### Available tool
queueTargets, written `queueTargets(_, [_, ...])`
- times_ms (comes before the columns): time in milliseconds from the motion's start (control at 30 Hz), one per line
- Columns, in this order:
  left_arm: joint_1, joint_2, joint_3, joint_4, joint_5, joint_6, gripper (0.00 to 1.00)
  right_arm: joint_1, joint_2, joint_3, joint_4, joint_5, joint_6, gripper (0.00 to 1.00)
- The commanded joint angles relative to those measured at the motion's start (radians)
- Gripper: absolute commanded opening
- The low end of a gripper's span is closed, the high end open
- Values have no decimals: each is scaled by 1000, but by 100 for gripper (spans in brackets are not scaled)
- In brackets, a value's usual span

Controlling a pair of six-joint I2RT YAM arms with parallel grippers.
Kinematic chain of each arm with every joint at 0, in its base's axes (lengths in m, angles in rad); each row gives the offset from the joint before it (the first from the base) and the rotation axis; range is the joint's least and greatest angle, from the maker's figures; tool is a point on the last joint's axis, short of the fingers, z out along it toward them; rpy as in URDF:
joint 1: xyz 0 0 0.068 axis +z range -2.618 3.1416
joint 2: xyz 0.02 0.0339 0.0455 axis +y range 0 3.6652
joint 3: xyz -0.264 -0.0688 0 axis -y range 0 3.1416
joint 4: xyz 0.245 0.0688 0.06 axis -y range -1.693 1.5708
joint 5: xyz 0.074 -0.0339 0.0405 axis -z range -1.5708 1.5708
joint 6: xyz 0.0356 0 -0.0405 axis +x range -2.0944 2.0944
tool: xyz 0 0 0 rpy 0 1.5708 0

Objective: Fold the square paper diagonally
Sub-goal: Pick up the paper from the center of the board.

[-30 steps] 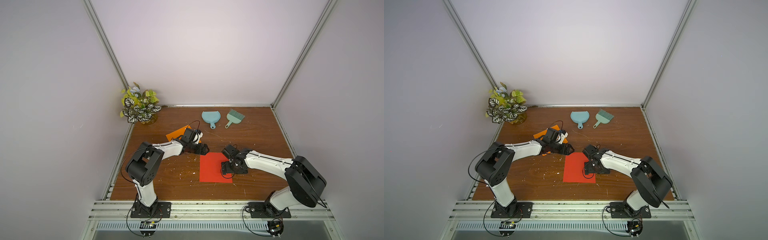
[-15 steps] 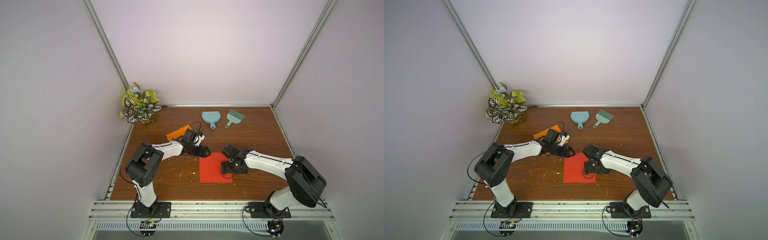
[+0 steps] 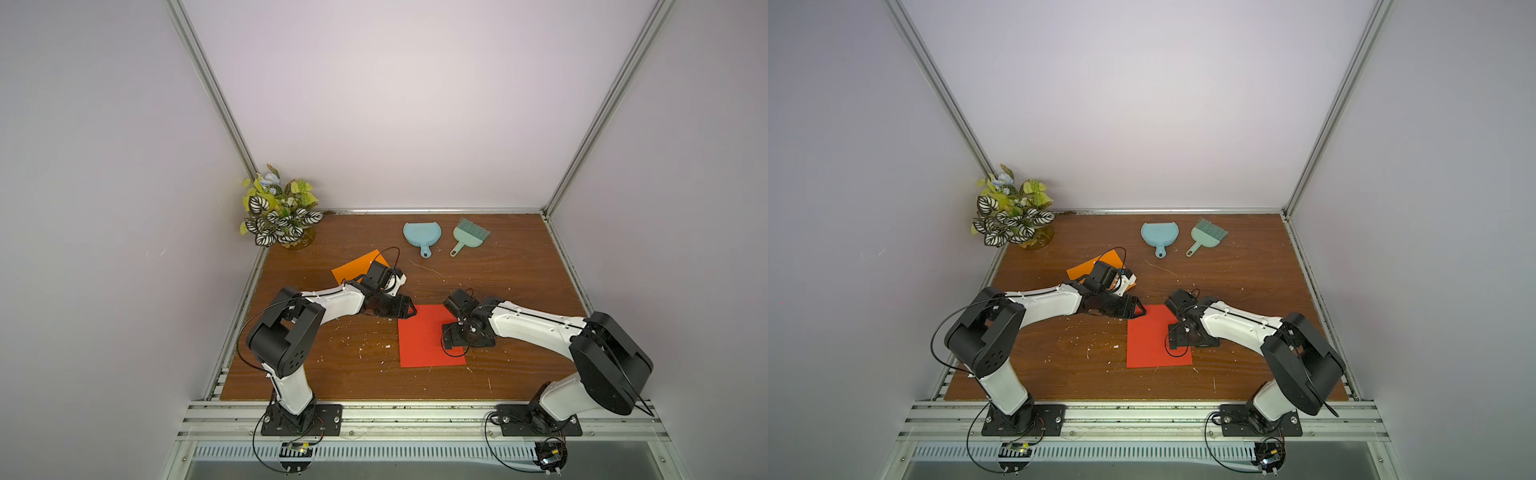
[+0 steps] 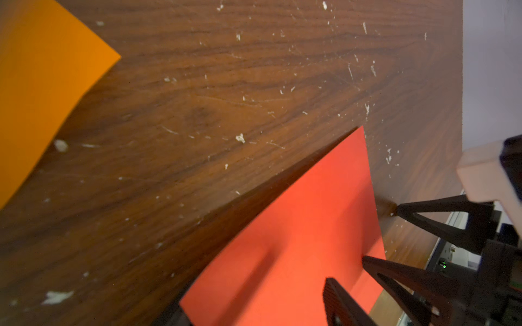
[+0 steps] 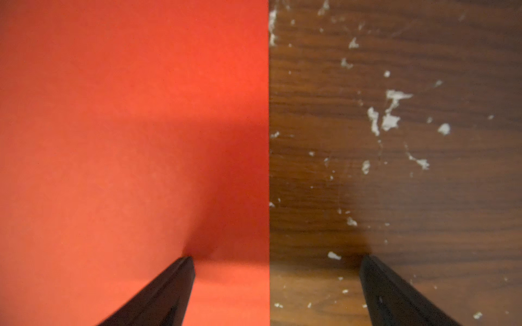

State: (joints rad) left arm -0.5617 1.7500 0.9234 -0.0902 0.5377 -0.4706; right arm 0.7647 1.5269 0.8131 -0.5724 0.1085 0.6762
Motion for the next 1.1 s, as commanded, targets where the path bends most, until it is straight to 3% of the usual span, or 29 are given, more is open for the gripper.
queueTargets(0, [-12,-16,-11,1,1,-12,72,-4,50,-42,120,19,-13,99])
queueTargets(100, [-12,-21,-18,22,30,-19,70,-6,48,-43,121,20,-15,99])
queueTargets(200, [-11,-23,-19,27,33,-22,61,-6,47,-43,126,17,-17,99])
queueTargets(433, [-11,-58,-20,48,-32,18,14,-25,-62,-70,244,24,-96,99])
queueTargets(533, [-10,-116,-32,77,-87,85,3,-79,-161,-89,340,3,-192,99])
queueTargets(800, [-11,-274,2,20,-128,416,1,-295,-343,-72,558,-218,-625,99])
queueTargets(967, [-21,-305,71,-94,-108,643,0,-326,-325,46,547,-432,-1007,99])
queueTargets(1067, [-37,-322,92,-127,-123,758,1,-326,-264,139,477,-589,-1221,88])
